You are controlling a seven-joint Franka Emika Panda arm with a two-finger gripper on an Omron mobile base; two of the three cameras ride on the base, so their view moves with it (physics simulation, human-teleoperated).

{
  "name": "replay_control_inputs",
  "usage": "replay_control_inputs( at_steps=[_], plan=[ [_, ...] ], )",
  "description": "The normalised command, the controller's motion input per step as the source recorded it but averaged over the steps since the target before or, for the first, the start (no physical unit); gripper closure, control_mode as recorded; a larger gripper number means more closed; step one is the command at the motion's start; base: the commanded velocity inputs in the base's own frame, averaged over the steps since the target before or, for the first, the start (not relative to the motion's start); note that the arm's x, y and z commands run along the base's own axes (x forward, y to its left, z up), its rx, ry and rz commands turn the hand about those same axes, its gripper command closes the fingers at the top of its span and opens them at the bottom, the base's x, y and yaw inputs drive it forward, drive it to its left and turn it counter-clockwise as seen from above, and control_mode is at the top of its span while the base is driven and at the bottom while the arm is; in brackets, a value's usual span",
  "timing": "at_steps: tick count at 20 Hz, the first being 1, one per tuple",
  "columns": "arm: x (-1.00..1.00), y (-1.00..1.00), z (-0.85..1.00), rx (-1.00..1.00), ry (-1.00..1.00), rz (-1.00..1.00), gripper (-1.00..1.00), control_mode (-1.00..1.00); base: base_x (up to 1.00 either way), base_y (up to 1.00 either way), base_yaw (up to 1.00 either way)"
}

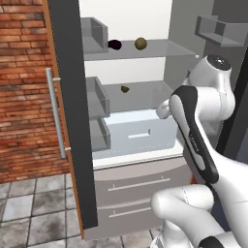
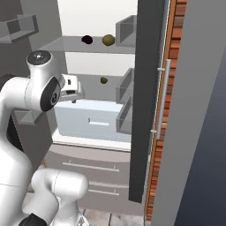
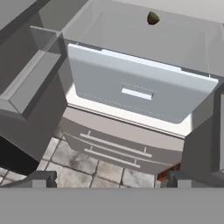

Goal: Place the potato in the correct fridge rack based on whether it is a fruit or vegetable. Finally, close the fridge door.

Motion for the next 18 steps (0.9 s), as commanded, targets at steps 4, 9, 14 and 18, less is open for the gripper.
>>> replay_control_inputs(
  at_steps=[4,9,14,18],
  plan=[
    [0.05,0.01,0.0,0.0,0.0,-0.01,-1.0,-1.0,0.0,0.0,0.0],
    [0.0,0.0,0.0,0.0,0.0,0.0,-1.0,-1.0,0.0,0.0,0.0],
    [-0.17,0.0,0.0,0.0,-0.02,0.0,-1.0,-1.0,0.0,0.0,0.0],
    [-0.6,0.12,-0.03,-0.03,-0.08,0.03,-1.0,-1.0,0.0,0.0,0.0]
  ],
)
